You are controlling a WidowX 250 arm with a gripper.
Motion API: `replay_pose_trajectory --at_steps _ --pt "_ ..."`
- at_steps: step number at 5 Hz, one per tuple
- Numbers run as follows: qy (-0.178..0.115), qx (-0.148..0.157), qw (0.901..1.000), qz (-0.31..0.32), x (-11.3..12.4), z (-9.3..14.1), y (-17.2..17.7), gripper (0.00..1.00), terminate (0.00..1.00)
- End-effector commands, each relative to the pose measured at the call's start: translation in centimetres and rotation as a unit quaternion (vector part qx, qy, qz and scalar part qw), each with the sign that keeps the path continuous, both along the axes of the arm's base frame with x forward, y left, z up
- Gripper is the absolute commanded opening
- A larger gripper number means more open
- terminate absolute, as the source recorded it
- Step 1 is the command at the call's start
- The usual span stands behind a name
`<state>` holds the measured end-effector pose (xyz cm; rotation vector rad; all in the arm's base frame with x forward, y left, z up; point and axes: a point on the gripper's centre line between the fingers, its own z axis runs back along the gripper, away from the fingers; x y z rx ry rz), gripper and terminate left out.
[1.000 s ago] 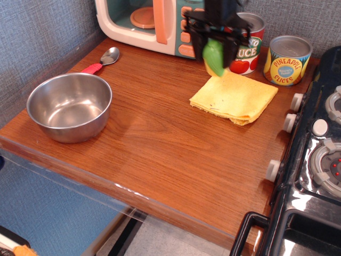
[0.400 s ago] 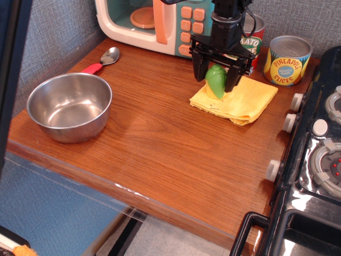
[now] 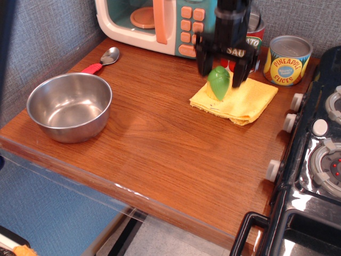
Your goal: Move the corn and drop on top of yellow towel
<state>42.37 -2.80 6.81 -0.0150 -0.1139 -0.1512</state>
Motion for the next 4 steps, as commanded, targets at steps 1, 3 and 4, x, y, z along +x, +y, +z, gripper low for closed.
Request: replay_pose_trajectory --at_steps 1,3,4 --pt "-0.065 -0.014 0.9967 0.046 -3.9 8.2 5.6 1.00 0.00" --pt "-0.034 0.030 0.9970 0.063 -7.8 6.2 9.7 1.00 0.00" --pt "-0.037 0.027 0.9971 0.061 -8.5 6.6 10.5 1.00 0.00"
